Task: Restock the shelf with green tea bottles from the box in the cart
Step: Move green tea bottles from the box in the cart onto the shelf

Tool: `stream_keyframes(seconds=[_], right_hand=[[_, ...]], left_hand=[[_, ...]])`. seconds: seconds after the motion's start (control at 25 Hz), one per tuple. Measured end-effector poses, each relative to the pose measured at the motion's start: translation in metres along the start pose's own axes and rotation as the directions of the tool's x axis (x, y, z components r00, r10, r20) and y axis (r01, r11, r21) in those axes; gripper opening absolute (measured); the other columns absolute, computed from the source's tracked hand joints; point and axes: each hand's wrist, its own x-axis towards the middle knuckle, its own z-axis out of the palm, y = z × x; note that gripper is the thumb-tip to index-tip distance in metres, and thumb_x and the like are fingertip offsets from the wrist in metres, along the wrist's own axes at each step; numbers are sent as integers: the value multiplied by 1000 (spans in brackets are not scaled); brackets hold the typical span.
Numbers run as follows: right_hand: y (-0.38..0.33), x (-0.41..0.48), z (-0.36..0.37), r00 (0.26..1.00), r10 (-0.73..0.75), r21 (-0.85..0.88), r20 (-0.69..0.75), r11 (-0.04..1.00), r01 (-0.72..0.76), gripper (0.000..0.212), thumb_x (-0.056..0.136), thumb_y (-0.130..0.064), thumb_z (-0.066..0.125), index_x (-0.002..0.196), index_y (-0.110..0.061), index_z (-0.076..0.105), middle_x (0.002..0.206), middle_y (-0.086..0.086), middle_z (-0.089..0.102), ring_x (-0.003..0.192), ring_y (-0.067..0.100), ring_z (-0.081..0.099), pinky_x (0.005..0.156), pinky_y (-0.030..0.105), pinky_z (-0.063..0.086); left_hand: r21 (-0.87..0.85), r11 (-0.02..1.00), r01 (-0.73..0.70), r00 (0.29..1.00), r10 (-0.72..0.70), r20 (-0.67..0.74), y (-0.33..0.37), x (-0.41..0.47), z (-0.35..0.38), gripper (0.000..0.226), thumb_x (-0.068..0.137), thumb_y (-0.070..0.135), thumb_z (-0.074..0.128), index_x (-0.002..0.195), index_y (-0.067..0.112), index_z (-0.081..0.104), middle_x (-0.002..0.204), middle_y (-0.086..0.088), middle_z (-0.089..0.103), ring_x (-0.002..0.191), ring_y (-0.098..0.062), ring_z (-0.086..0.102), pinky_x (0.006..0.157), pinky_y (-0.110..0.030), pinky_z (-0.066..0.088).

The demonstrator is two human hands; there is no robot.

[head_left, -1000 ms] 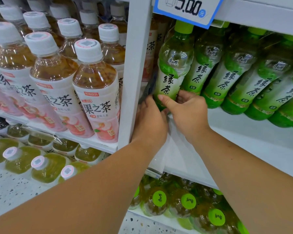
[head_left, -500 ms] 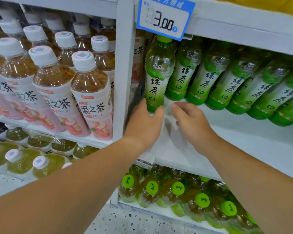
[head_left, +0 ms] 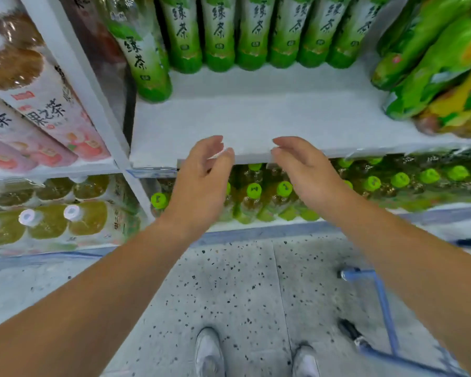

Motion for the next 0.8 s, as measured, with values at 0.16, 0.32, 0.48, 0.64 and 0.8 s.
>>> stream_keyframes(seconds=[0.16,0.32,0.48,0.64,0.8], right_hand=[[9,-83,-44,991,113,17,-74,994,-112,39,102,-27,52,140,-18,52,115,-13,58,101,-6,55,87,11,47],[13,-170,-95,965,219,55,-147,976,-213,41,103,-26,50,143,-17,48,126,-7,52,119,7,49,98,25,41],[12,-239,-154,935,256,62,-246,967,-248,41,104,-29,48,144,-20,47,128,-8,51,121,7,48,96,26,39],[38,-294,-223,873,253,115,-418,967,-225,33,103,-28,51,135,-24,54,130,-8,60,119,6,54,103,28,43],[71,-345,-298,795,274,153,-541,962,-227,34,102,-26,53,135,-22,55,124,-12,61,114,2,56,95,15,44]], left_hand=[[84,994,66,982,-80,171,15,-66,25,39,105,33,47,142,21,52,124,18,53,94,28,47,73,9,35],[83,990,112,959,-130,253,49,-127,53,39,105,36,45,140,21,54,130,14,54,114,5,52,102,-14,42],[101,988,113,925,-142,353,82,-173,93,39,104,43,45,137,25,55,137,11,55,127,-8,52,106,-31,41],[136,990,42,872,-103,479,106,-217,156,39,103,44,44,137,30,55,133,18,56,120,1,52,87,-12,39],[148,989,27,793,-111,599,133,-266,236,34,101,44,45,132,36,56,127,28,57,115,12,53,91,-14,41]])
